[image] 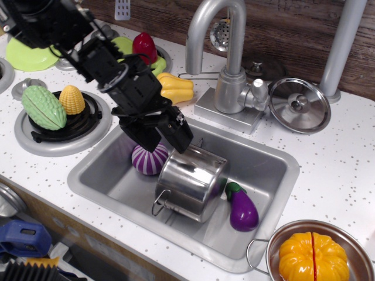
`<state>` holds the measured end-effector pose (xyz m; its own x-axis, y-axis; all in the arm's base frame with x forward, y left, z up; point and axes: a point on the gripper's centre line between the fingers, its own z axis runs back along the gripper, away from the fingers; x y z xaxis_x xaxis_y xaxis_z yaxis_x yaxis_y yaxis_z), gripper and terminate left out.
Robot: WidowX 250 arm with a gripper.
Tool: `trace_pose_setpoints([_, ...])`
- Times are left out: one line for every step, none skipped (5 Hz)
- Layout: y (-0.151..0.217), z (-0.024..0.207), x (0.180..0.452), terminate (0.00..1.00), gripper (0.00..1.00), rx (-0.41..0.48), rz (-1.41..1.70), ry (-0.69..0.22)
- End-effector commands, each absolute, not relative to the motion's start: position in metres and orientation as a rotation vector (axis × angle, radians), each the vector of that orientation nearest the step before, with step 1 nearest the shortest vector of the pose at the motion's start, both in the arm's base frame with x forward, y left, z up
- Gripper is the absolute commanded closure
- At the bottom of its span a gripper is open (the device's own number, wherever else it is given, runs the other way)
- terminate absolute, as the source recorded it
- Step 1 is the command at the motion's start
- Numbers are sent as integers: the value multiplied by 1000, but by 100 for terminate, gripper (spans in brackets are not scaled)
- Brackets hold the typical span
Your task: Flip pot upright in sink
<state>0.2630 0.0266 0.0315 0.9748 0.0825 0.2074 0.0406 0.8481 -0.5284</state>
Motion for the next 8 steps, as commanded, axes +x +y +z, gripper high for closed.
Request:
trace_pose_setpoints([23,32,267,0,0,-659,5,-277])
trace_pose_setpoints([16,28,265,0,0,-738,16,-249])
trace_pose_setpoints([9,27,264,0,0,-740,18,-240])
trace_pose_setpoints([2,24,263,0,0,-802,29,-236])
trace_pose_setpoints([-7,17,262,0,0,-878,60,-263])
trace_pose_setpoints([-12,13,262,0,0,-935,80,-286])
trace_pose_setpoints([-16,8,261,0,100,-945,108,-310])
trace_pose_setpoints([-15,12,261,0,100,-919,115,-295])
